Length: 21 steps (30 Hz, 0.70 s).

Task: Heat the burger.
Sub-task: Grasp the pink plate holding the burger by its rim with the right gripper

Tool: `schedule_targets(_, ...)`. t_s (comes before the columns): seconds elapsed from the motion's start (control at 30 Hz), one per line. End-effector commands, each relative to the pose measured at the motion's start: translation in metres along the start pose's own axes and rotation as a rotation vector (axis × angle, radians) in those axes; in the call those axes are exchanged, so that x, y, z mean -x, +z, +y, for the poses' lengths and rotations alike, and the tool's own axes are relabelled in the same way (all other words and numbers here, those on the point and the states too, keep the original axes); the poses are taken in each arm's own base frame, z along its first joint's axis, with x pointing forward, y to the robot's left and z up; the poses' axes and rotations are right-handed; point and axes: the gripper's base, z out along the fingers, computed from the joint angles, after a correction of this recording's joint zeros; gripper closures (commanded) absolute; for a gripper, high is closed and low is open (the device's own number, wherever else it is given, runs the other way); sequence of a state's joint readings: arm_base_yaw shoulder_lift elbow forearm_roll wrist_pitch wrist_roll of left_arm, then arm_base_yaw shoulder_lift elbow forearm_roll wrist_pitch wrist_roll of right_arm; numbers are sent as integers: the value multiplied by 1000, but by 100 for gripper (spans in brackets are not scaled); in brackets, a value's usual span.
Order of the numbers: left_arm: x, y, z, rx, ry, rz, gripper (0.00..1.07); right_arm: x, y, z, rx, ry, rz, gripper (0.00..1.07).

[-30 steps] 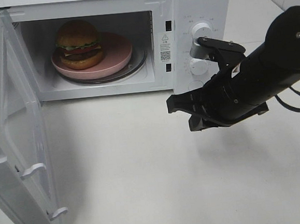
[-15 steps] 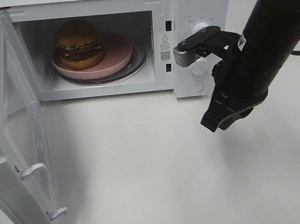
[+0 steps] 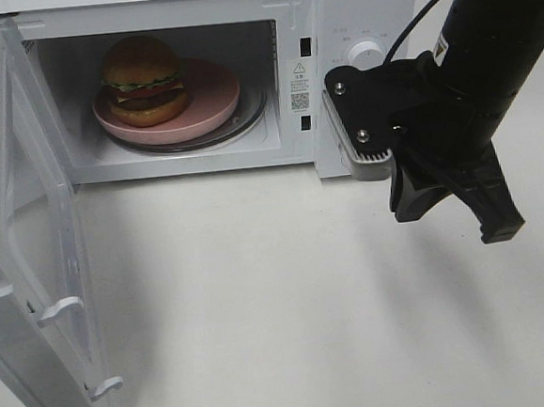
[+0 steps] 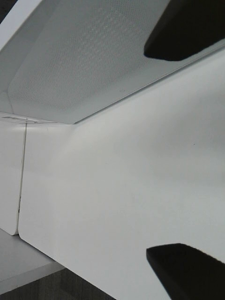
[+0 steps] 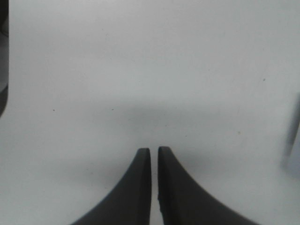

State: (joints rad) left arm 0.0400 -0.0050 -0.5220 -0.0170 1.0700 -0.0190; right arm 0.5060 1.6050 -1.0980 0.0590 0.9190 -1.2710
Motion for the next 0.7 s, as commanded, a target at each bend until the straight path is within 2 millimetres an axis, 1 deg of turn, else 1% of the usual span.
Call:
schedule_targets(0.03, -2, -2, 0, -4, 1, -15, 9, 0, -2, -4, -38, -146, -8, 98)
schedule_targets(0.07, -2, -2, 0, -4, 1, -15, 9, 1, -2, -6, -71, -178, -15, 97)
schedule_targets(0.23, -2, -2, 0, -4, 1, -15, 9, 1, -3, -11, -122, -191, -10, 95)
schedule_targets(0.33, -2, -2, 0, -4, 1, -15, 9, 6, -3, -12, -148, -196, -15, 92)
schedule_targets(0.4, -2, -2, 0, -4, 1, -15, 9, 12, -3, -13, -179, -190, -25, 84)
schedule_targets(0.43, -2, -2, 0, -4, 1, -15, 9, 12, -3, -13, -179, -190, -25, 84)
schedule_targets(0.47, -2, -2, 0, -4, 1, -15, 9, 18, -4, -15, -225, -179, -36, 76)
schedule_targets(0.5, -2, -2, 0, -4, 1, -15, 9, 18, -4, -15, -225, -179, -36, 76)
schedule_targets(0.53, -2, -2, 0, -4, 1, -15, 9, 21, -4, -16, -251, -174, -38, 70)
schedule_targets(0.57, -2, -2, 0, -4, 1, -15, 9, 25, -5, -19, -300, -161, -36, 58)
schedule_targets(0.6, -2, -2, 0, -4, 1, -15, 9, 25, -5, -19, -300, -161, -36, 58)
schedule_targets(0.63, -2, -2, 0, -4, 1, -15, 9, 28, -6, -22, -347, -152, -34, 43)
schedule_targets(0.67, -2, -2, 0, -4, 1, -15, 9, 30, -6, -23, -365, -147, -32, 36)
schedule_targets(0.7, -2, -2, 0, -4, 1, -15, 9, 30, -6, -23, -365, -147, -32, 36)
